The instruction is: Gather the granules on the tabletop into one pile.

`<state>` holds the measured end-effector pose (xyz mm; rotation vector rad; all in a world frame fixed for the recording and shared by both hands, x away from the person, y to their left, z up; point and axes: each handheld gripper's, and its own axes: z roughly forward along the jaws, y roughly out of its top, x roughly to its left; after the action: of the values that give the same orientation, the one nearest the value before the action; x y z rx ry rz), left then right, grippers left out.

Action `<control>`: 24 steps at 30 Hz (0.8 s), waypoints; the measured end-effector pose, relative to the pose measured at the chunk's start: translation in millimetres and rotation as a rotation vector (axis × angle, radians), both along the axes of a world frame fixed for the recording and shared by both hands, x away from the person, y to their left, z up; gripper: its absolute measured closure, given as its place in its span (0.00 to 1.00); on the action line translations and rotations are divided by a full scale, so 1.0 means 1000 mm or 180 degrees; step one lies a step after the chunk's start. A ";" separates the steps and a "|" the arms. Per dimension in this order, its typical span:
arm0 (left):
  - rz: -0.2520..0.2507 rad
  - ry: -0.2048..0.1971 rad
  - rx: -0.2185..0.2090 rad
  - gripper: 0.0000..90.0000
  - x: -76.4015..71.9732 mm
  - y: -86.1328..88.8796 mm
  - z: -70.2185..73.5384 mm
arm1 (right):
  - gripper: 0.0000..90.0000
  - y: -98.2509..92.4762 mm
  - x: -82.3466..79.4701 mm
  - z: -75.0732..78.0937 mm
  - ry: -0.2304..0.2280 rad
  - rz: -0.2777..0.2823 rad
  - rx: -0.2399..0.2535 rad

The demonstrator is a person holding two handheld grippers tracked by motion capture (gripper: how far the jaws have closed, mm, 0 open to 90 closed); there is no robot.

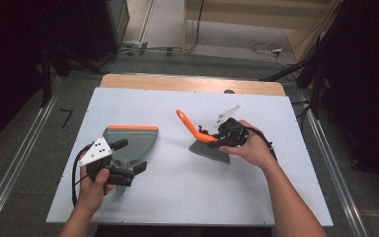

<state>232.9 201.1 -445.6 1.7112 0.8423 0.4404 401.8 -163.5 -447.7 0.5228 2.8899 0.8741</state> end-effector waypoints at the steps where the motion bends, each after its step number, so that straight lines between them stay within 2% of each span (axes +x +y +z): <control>1: -0.0001 0.0003 0.0002 0.00 0.000 0.001 0.000 | 0.75 0.000 0.001 0.000 -0.0008 -0.0016 -0.0002; 8: 0.0006 0.0013 0.0005 0.00 0.000 0.001 -0.001 | 0.75 0.001 0.009 0.000 -0.0062 0.0011 0.0012; 24: 0.0001 0.0024 0.0012 0.00 0.001 0.000 -0.001 | 0.75 0.001 0.020 0.001 -0.0138 -0.0090 0.0009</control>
<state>233.4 201.5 -446.9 1.7171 0.8476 0.4363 421.4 -162.7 -446.2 0.5366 2.8358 0.8746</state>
